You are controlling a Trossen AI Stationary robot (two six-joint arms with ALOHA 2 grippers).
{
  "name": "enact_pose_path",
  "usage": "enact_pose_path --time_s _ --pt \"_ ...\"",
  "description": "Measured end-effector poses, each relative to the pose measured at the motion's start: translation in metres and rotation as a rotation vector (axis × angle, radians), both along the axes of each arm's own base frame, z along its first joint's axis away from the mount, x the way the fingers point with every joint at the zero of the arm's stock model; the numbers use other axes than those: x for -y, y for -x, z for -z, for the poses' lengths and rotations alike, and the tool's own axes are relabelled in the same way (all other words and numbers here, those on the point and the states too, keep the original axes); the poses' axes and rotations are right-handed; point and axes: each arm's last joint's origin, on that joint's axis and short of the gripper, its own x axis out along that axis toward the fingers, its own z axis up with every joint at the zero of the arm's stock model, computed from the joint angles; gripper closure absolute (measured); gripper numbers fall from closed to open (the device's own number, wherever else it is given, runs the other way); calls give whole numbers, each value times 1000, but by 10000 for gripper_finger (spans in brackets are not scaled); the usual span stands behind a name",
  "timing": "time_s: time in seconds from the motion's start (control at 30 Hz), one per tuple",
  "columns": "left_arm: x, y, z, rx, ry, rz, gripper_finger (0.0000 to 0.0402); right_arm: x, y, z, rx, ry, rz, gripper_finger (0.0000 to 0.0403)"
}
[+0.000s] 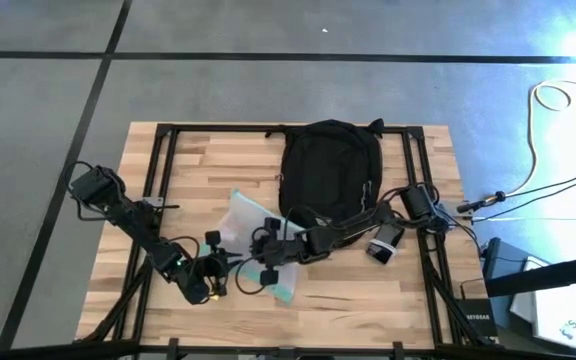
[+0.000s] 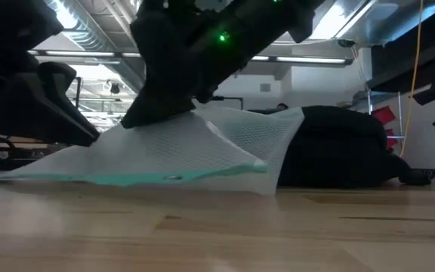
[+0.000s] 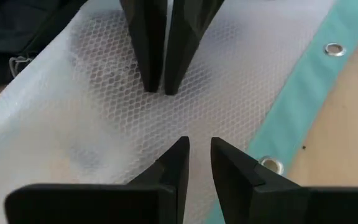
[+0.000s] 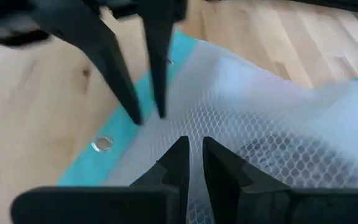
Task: Unpack backpack
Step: Put the transparent zipper bag into the black backpack
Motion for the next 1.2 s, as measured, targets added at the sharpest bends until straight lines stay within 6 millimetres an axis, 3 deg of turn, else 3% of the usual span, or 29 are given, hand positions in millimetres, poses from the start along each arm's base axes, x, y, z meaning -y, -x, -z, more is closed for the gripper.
enact_pose_path --time_s 0.17,0.4,0.53,0.7,0.83,0.93,1.03,1.2 --pt "2 0 0 -2 13 16 350 -11 10 -3 -7 179 85 393" --pt "2 0 0 -4 16 18 350 -28 32 -50 98 492 325 391" --pt "2 0 0 -3 16 18 350 -21 32 -58 90 440 294 395" --pt "2 0 -1 -1 18 18 350 0 19 -33 1 197 185 401" --pt "2 0 -1 1 20 18 350 16 9 -1 -68 154 213 400" --pt "2 0 -1 2 21 18 350 25 7 10 -99 135 263 400" --pt "2 0 -1 1 20 18 350 26 7 10 -91 119 273 400" --pt "2 0 -1 1 21 18 350 8 13 -10 -47 131 190 400"
